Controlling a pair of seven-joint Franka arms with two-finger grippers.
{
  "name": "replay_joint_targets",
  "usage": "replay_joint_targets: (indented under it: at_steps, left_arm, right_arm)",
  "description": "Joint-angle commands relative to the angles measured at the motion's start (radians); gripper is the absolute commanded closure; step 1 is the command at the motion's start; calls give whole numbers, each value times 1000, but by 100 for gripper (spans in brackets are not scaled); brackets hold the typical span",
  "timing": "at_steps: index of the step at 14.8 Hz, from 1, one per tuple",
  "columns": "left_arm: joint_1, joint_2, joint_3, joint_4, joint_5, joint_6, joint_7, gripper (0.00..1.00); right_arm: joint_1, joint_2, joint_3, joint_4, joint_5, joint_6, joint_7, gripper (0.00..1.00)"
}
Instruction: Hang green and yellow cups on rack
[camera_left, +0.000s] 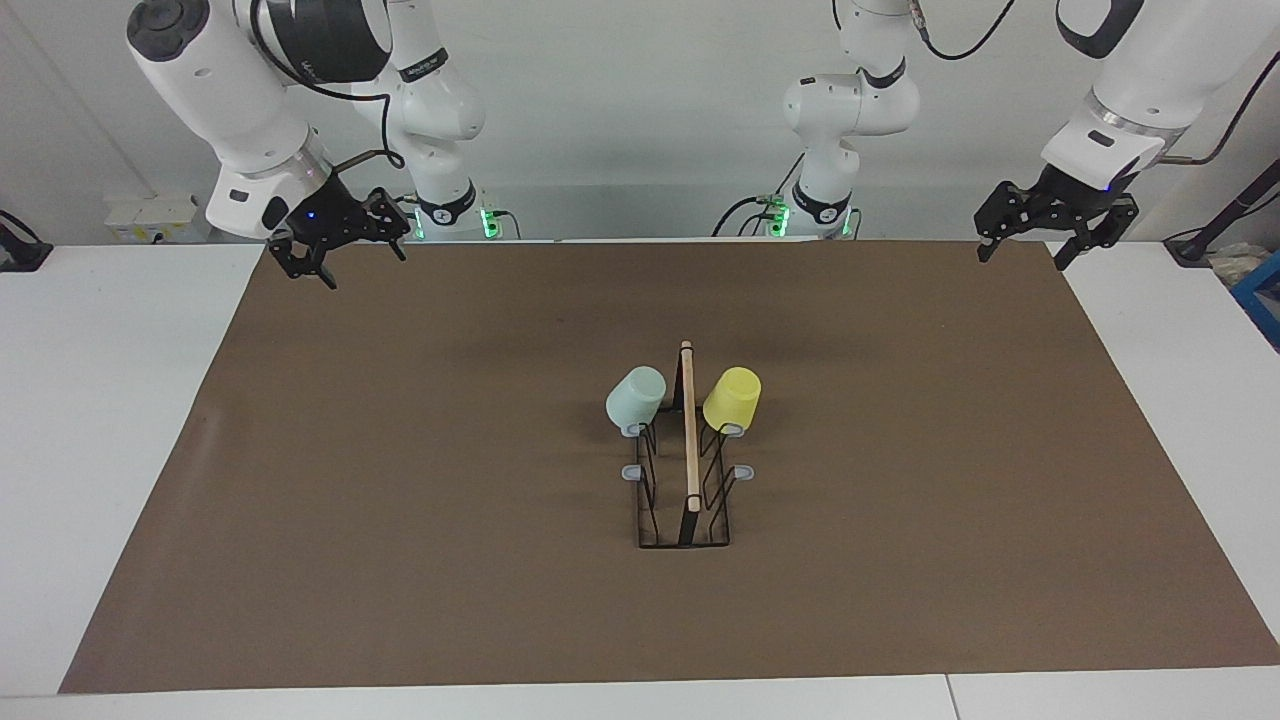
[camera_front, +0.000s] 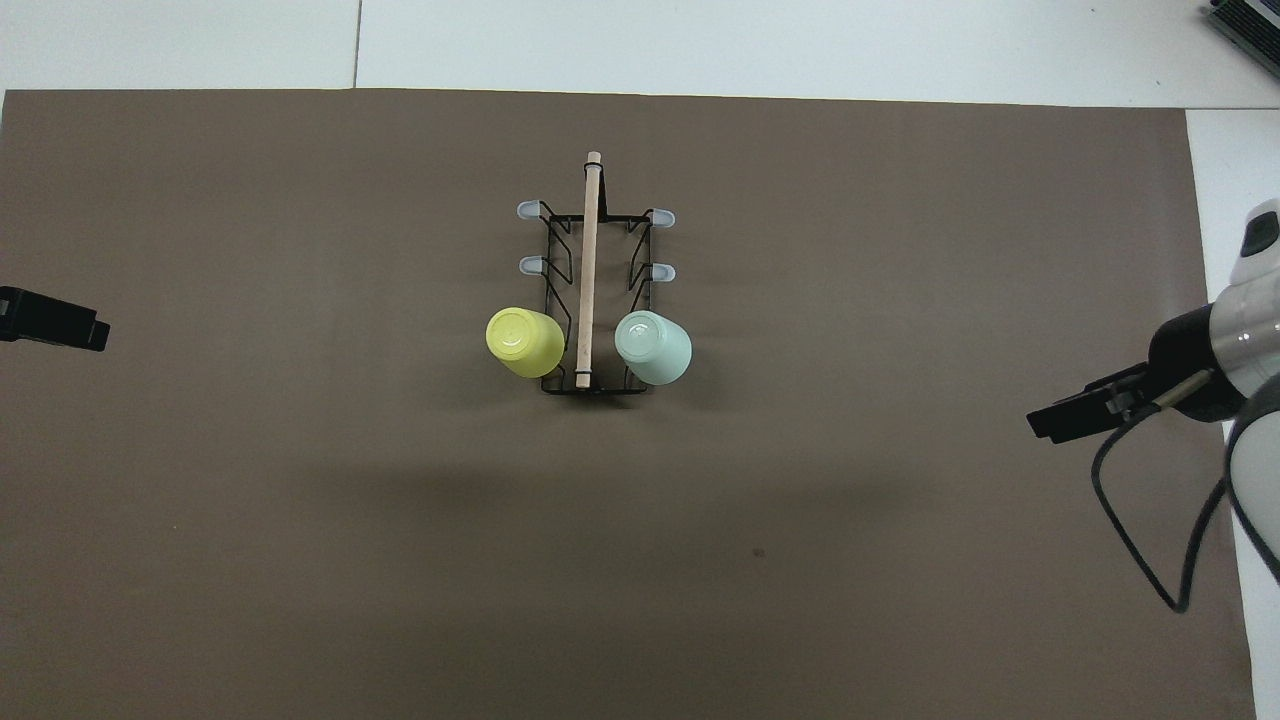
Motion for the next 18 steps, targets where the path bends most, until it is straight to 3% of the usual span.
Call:
replay_joint_targets:
  at_steps: [1,4,9,12,13,18]
  left_arm:
    - [-13,-17,5,-12,15,-1,-7,0]
    - [-13,-17,5,-12,15,5,-7,0]
    - [-13,-17,5,-12,13,5,-4,0]
    - [-11,-17,5,-12,12,5,-2,0]
    - [-11,-17,5,-12,12,5,-1,0]
    - [-10,-17,5,-12,12,7,-1,0]
  right_arm:
    - [80,-29,-51,-36,-33,38,144,0]
    - [234,-21,-215,-75,-65,101,211,0]
    - [344,9,-312,-63,-174,143,211,0]
    - [579,17,-569,-60,-179,161,216,0]
    - [602,23,-596,-53,-171,158,217,0]
    - [602,40,-581,-33,-154,109,309,0]
